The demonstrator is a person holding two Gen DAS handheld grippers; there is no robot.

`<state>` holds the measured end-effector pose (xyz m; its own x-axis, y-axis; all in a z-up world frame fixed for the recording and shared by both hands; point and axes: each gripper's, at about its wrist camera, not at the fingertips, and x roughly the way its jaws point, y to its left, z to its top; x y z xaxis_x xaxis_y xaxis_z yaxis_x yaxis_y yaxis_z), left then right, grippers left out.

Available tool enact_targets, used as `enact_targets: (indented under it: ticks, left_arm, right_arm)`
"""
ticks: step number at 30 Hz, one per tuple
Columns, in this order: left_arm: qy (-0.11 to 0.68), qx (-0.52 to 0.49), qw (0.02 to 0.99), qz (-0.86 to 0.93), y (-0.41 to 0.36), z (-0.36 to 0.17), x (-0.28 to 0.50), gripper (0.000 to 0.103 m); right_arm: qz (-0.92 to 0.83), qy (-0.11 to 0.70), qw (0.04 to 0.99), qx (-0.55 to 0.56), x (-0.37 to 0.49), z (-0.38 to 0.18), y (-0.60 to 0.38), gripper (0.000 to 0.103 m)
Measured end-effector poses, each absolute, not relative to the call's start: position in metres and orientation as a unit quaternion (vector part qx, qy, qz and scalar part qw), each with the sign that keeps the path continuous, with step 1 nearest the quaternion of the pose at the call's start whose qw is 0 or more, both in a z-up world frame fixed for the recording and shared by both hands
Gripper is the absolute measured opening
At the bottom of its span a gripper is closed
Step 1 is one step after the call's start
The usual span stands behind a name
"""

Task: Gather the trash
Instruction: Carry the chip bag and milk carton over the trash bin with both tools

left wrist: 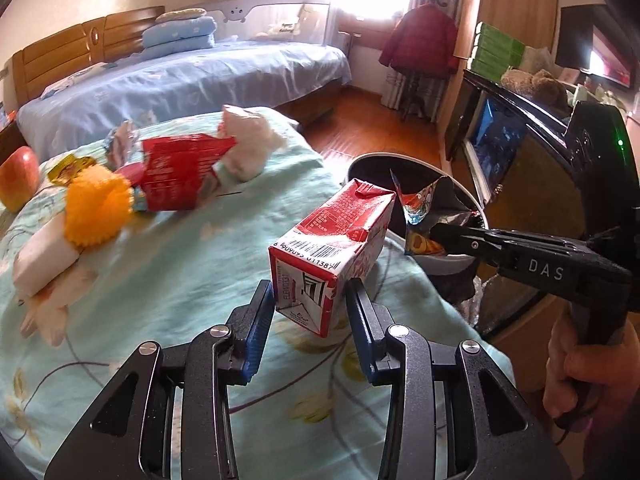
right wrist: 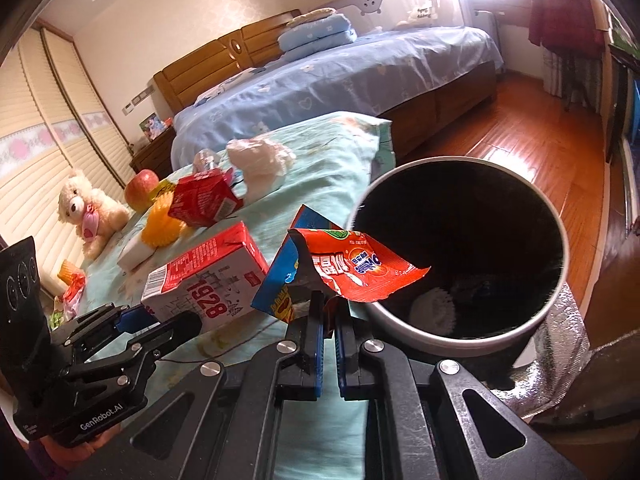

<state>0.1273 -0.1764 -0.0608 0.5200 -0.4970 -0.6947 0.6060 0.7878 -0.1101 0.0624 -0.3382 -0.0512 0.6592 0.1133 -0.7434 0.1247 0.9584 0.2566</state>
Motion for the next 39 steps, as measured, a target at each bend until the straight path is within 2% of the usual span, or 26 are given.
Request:
enact_targets:
  ticks: [39]
  left_arm:
    - [0.385, 0.124, 0.851, -0.336, -0.284, -0.05, 0.156, 0.036]
  right_arm:
    - [-0.051, 0.421, 0.891, 0.164, 0.075, -0.063, -0.423, 0.005]
